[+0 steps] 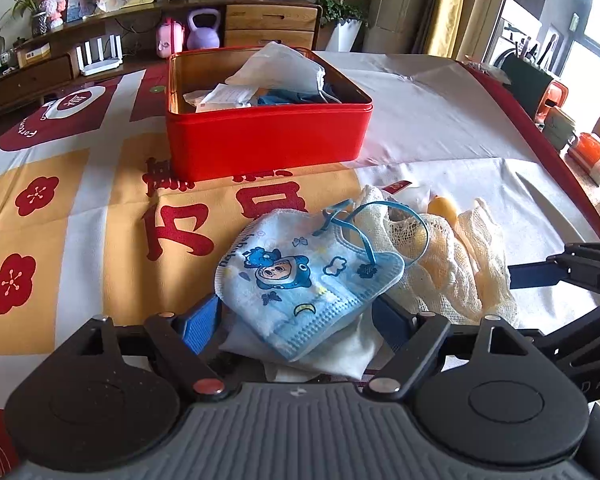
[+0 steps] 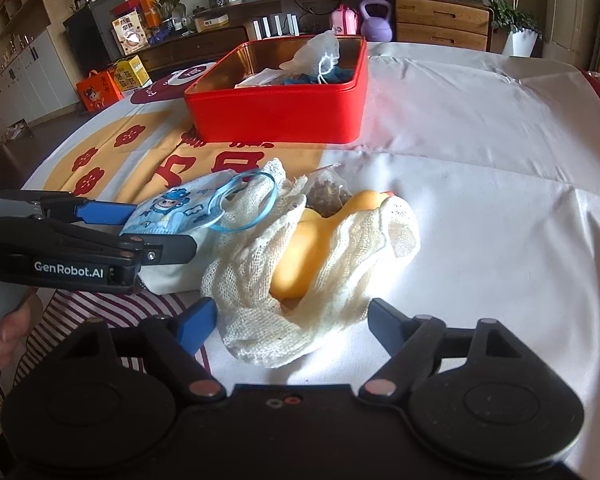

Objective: Organize soft objects
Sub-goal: 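Grasp the blue printed face mask with the left tool while the right tool grasps the white mesh cloth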

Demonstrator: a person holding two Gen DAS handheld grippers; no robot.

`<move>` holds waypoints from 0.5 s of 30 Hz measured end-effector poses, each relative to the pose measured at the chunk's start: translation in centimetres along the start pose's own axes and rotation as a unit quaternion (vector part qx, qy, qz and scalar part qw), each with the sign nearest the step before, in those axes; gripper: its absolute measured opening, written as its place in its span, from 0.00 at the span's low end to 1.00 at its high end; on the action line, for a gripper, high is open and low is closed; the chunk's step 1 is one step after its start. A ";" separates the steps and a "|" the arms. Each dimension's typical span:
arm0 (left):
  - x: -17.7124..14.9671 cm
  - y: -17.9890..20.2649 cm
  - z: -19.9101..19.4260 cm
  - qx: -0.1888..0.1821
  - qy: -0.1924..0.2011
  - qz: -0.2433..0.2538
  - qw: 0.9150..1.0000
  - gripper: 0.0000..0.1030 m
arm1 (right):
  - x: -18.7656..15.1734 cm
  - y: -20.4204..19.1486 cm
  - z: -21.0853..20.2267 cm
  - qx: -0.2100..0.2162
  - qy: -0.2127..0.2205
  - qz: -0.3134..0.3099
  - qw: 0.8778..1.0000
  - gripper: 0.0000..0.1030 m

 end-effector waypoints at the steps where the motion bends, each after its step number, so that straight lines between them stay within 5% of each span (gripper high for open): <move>1: 0.0 0.0 -0.1 0.002 0.002 -0.001 1.000 0.80 | 0.0 0.1 -0.1 0.000 0.001 0.002 1.000 0.75; 6: 0.2 -0.3 -0.5 0.002 0.010 -0.008 1.000 0.75 | -0.1 0.2 -0.4 0.005 0.001 0.005 1.000 0.54; 15: 0.3 -0.4 -0.5 -0.003 0.007 -0.018 1.000 0.44 | -0.1 0.7 -1.1 0.009 0.007 0.016 1.000 0.26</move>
Point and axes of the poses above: each gripper's, at about its wrist camera, not at the fingertips, and z roughly the way its jaws point, y to its right, x to its top, the point moved 3 cm from there along z, roughly the way its jaws point, and after that the axes turned 8 degrees about -x, right-handed, at the moved point
